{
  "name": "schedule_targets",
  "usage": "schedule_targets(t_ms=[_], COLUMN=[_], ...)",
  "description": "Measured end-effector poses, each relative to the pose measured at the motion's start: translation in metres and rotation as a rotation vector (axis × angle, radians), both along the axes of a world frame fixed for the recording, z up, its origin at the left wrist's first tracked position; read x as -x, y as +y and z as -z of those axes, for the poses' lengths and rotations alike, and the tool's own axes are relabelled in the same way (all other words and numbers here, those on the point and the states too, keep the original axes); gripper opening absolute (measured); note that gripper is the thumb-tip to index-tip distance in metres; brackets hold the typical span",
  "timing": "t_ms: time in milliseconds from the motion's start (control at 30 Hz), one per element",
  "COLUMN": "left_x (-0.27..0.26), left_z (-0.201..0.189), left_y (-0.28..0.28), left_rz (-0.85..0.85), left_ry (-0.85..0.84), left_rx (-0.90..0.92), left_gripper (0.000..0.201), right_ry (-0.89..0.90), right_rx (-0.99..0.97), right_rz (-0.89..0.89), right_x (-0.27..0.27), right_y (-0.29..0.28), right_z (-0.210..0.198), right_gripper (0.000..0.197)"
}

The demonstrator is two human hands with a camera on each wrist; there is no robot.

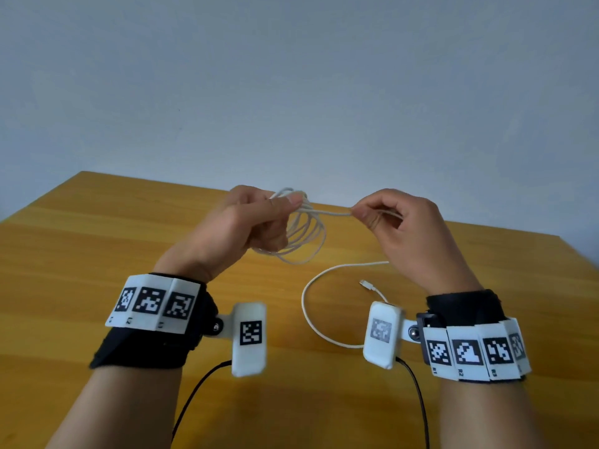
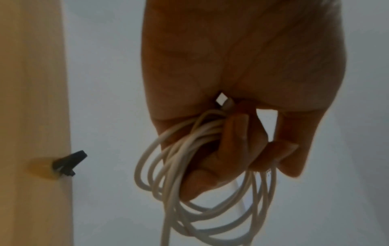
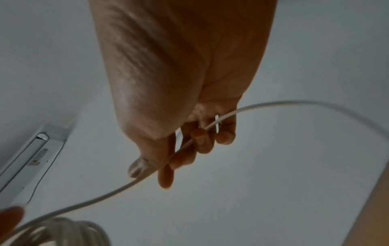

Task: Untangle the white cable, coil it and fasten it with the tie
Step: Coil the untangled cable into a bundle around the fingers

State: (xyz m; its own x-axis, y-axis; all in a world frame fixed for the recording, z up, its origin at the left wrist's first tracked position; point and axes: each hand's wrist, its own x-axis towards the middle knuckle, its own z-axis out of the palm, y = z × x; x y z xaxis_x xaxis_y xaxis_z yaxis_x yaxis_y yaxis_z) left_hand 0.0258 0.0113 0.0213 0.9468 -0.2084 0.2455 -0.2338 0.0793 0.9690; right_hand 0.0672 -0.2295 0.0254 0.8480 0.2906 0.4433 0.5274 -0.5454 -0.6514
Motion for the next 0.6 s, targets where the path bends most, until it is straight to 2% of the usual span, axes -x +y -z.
schedule_targets(t_ms=[167, 333, 433, 533, 600], left_x=[0.001, 0.002, 0.002, 0.001, 0.002], left_z=[-0.007, -0.012, -0.012, -0.010, -0.008], left_y=[0.003, -0.006, -0.012, -0.018, -0.022], left_rz=[-0.005, 0.040, 0.093, 0.093, 0.078], left_ry=[0.062, 0.097, 0.062, -0.032, -0.098], left_rx=[0.222, 0.398, 0.416, 0.354, 0.324], left_gripper=[0.050, 0.048, 0.041, 0.036, 0.044], right_ry=[-0.066, -0.045, -0.002, 0.026, 0.061], right_rx=[-0.022, 0.008, 0.073, 0.156, 0.210], right_rz=[0.058, 0.083, 0.053, 0.004, -0.052], right_x=[-0.006, -0.006, -0.006, -0.007, -0.006], right_y=[-0.005, 0.008, 0.018, 0.028, 0.034], right_z=[0.004, 0.009, 0.015, 0.021, 0.024], right_gripper=[0.020, 0.032, 0.034, 0.029, 0.023])
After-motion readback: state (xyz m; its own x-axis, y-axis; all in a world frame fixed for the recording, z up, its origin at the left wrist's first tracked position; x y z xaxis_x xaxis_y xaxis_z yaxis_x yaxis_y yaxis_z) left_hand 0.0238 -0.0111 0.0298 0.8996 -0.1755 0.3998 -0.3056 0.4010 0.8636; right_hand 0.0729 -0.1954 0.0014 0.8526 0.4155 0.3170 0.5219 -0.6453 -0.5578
